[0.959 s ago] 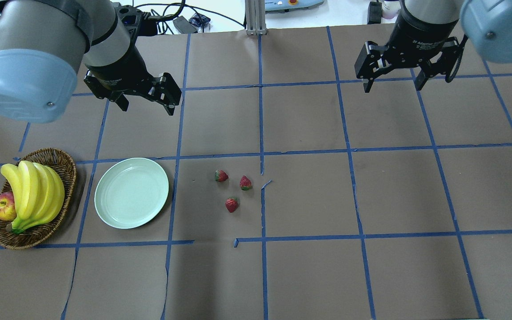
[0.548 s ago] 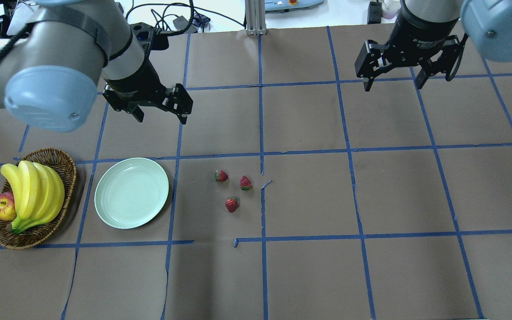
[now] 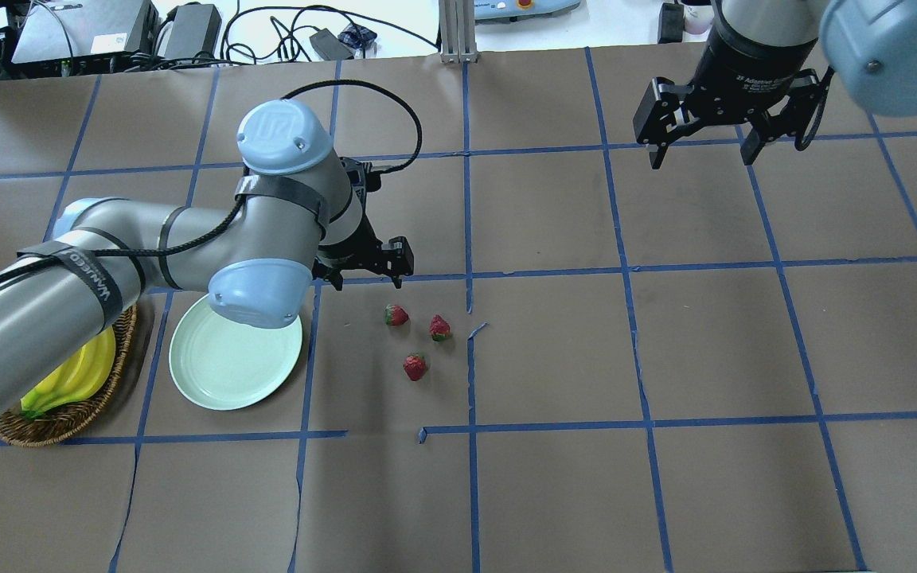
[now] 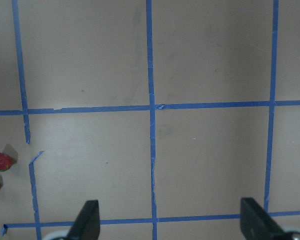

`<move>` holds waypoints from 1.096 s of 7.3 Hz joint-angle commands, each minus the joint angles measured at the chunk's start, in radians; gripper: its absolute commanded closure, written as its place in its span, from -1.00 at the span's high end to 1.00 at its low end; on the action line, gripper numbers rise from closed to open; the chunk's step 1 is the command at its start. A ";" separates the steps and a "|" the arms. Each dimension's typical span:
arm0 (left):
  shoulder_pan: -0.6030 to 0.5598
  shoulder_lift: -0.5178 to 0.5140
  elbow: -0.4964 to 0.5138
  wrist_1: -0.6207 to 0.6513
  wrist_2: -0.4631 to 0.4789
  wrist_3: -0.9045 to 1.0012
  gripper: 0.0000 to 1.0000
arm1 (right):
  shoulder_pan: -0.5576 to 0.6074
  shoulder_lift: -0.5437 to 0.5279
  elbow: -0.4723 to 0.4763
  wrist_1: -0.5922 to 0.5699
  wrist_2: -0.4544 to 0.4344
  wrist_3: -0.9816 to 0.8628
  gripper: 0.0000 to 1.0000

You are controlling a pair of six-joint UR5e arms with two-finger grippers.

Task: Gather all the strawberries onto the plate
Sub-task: 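Reach the left gripper to the gathered strawberries and grasp one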

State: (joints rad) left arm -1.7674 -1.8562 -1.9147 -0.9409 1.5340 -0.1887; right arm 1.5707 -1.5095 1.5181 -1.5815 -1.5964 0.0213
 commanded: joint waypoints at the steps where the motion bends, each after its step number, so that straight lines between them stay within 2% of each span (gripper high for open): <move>1: -0.038 -0.069 -0.017 0.040 0.015 -0.055 0.70 | 0.000 0.003 0.001 0.000 0.001 -0.001 1.00; 2: -0.043 -0.083 -0.029 0.059 0.014 -0.055 0.58 | 0.000 0.003 0.001 -0.002 0.001 0.000 1.00; 3: -0.043 -0.095 -0.032 0.092 0.008 -0.055 0.55 | 0.000 0.003 0.001 -0.002 0.001 0.000 1.00; 5: -0.043 -0.109 -0.032 0.113 0.012 -0.055 0.29 | 0.000 0.005 0.001 -0.002 0.001 0.000 1.00; 6: -0.043 -0.112 -0.032 0.114 0.012 -0.055 -0.05 | 0.000 0.006 0.002 -0.002 0.001 0.000 1.00; 8: -0.043 -0.121 -0.032 0.114 0.015 -0.057 -0.41 | 0.000 0.008 0.002 -0.002 0.001 0.000 1.00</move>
State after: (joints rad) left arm -1.8101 -1.9712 -1.9465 -0.8276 1.5480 -0.2443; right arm 1.5708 -1.5032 1.5199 -1.5831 -1.5953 0.0215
